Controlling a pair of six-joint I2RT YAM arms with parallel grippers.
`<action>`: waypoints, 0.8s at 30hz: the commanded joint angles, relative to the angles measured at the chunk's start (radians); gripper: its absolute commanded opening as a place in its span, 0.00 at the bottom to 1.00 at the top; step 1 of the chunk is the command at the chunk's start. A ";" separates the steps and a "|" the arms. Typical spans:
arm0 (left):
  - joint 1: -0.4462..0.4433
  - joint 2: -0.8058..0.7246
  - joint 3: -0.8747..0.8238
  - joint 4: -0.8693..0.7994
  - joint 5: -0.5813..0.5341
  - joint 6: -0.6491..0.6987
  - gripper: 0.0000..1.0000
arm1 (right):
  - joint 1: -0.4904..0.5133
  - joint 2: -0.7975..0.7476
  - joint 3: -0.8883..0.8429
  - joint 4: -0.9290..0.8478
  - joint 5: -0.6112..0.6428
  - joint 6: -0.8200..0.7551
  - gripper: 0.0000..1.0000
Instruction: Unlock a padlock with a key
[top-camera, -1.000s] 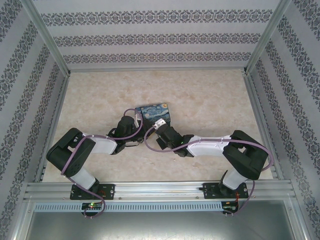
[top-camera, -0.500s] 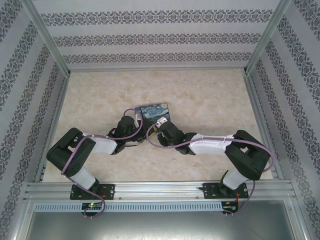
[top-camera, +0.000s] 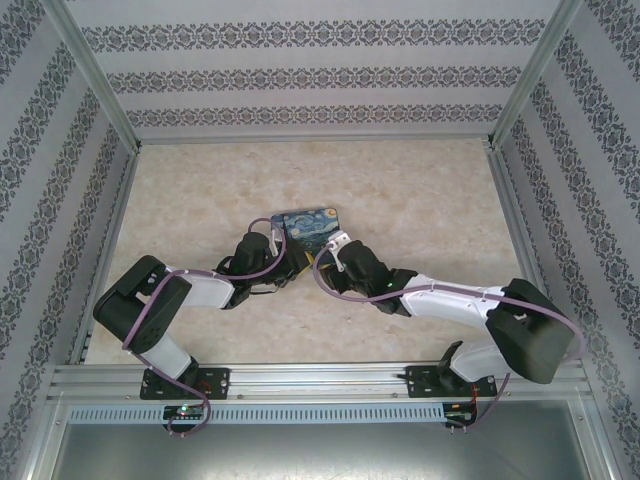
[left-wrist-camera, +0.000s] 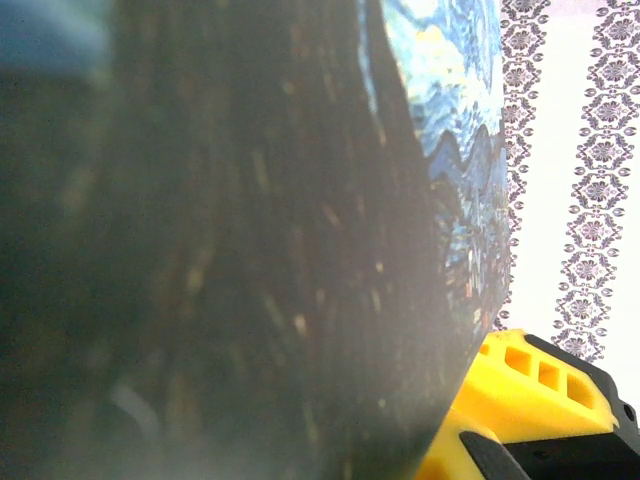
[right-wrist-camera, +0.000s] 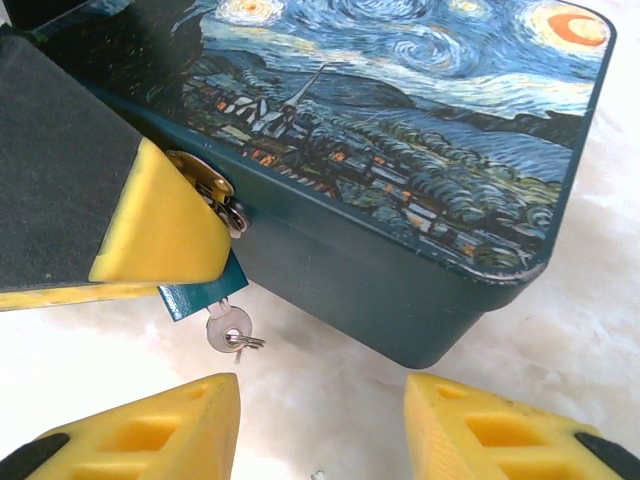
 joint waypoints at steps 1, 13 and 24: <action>0.003 -0.015 0.013 -0.005 0.033 0.001 0.00 | 0.007 0.036 0.023 -0.020 0.001 -0.035 0.49; 0.003 -0.019 0.016 -0.016 0.034 0.006 0.00 | 0.042 0.145 0.114 -0.030 0.012 -0.080 0.48; 0.003 -0.011 0.025 -0.016 0.039 0.008 0.00 | 0.042 0.187 0.123 -0.023 0.005 -0.073 0.46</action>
